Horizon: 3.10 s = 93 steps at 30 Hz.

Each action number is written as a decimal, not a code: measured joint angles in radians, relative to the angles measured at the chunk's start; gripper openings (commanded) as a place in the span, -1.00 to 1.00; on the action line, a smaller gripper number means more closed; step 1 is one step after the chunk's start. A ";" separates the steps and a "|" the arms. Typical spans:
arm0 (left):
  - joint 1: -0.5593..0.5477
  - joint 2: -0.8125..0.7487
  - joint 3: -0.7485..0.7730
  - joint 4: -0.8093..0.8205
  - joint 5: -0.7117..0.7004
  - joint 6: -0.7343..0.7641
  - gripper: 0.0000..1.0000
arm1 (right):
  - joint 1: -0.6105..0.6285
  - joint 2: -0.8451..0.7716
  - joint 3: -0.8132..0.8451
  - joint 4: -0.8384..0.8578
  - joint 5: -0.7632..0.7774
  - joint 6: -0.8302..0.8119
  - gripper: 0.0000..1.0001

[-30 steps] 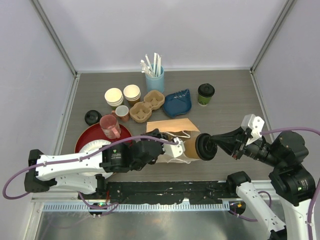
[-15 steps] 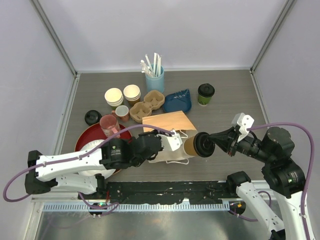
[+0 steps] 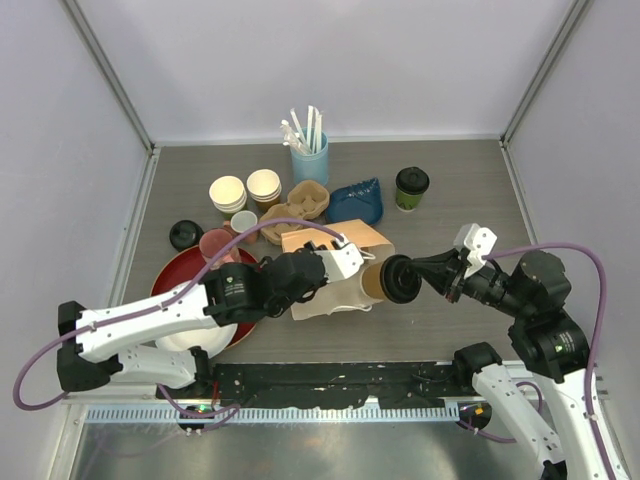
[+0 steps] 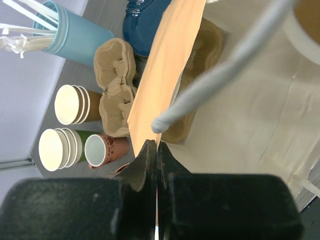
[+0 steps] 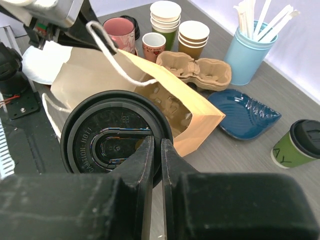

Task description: Pack the takeout coffee

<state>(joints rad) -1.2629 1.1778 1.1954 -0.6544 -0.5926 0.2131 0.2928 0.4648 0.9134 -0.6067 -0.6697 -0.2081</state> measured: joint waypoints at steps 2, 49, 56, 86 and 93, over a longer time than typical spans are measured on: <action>0.000 0.011 0.007 -0.011 0.015 -0.008 -1.00 | 0.004 0.001 -0.020 0.047 0.004 0.000 -0.98; 0.106 0.056 0.093 -0.106 0.239 -0.110 -1.00 | 0.812 0.346 -0.436 0.861 1.082 -0.306 -0.98; 0.114 0.057 0.101 -0.111 0.238 -0.109 -1.00 | 0.813 0.422 -0.496 0.994 1.067 -0.273 -0.98; 0.135 0.117 0.178 -0.135 0.326 -0.123 -1.00 | 0.817 0.790 -0.483 1.426 0.983 -0.348 -0.98; 0.157 0.116 0.195 -0.158 0.385 -0.123 -1.00 | 0.817 0.862 -0.455 1.434 0.997 -0.423 -0.98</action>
<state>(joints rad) -1.1057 1.2938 1.3903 -0.8120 -0.2073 0.0902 1.1099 1.3270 0.4583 0.8268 0.3271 -0.6312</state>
